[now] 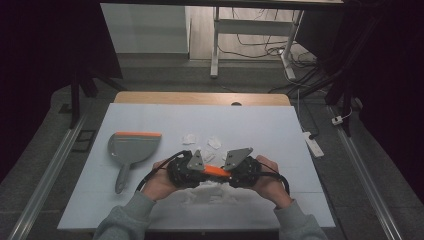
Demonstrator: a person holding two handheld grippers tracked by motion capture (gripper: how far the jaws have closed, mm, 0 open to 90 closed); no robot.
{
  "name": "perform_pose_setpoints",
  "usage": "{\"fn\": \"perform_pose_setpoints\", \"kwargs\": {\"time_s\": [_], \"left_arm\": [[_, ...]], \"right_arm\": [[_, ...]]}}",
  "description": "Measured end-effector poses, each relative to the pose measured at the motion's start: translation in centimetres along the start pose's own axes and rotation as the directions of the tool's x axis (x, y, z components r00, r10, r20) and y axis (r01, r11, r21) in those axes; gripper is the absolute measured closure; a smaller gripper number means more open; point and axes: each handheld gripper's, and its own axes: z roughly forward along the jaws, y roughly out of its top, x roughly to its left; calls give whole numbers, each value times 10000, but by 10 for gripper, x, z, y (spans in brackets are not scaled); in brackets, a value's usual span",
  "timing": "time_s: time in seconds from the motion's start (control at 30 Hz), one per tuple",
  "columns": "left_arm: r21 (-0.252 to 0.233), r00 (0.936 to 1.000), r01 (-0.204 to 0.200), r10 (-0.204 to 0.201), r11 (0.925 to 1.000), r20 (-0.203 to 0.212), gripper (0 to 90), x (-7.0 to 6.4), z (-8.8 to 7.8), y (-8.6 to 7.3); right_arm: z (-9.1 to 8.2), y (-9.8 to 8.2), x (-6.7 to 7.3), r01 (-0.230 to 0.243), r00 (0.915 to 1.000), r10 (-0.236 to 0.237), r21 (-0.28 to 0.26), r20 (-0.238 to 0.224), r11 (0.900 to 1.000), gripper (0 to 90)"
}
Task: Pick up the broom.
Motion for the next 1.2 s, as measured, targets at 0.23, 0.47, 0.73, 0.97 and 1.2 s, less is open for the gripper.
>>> {"fn": "perform_pose_setpoints", "kwargs": {"time_s": [0.23, 0.47, 0.73, 0.97, 1.2], "left_arm": [[-791, 9938, 796, -853, 9937, -708, 411, 4, -15, -7], [-1736, 9641, 1933, -2198, 9657, -1492, 357, 12, -42, -33], [-2212, 9212, 3012, -3430, 9275, -1839, 341, 12, -63, -74], [-2157, 8832, 3670, -4117, 9048, -2244, 330, 11, -69, -108], [-2001, 8527, 4283, -4674, 8812, -2332, 310, 13, -67, -136]], "right_arm": [[-6, -6, -9, -718, 9970, 727, -307, 278, 9969, 679], [-10, -15, -19, -1404, 9879, 1436, -545, 594, 9886, 679], [-12, -25, -29, -2027, 9726, 2092, -707, 1014, 9767, 680], [-16, -33, -36, -2412, 9597, 2528, -1016, 1229, 9651, 680], [-21, -45, -43, -2682, 9479, 2831, -1136, 1462, 9567, 681]]}}
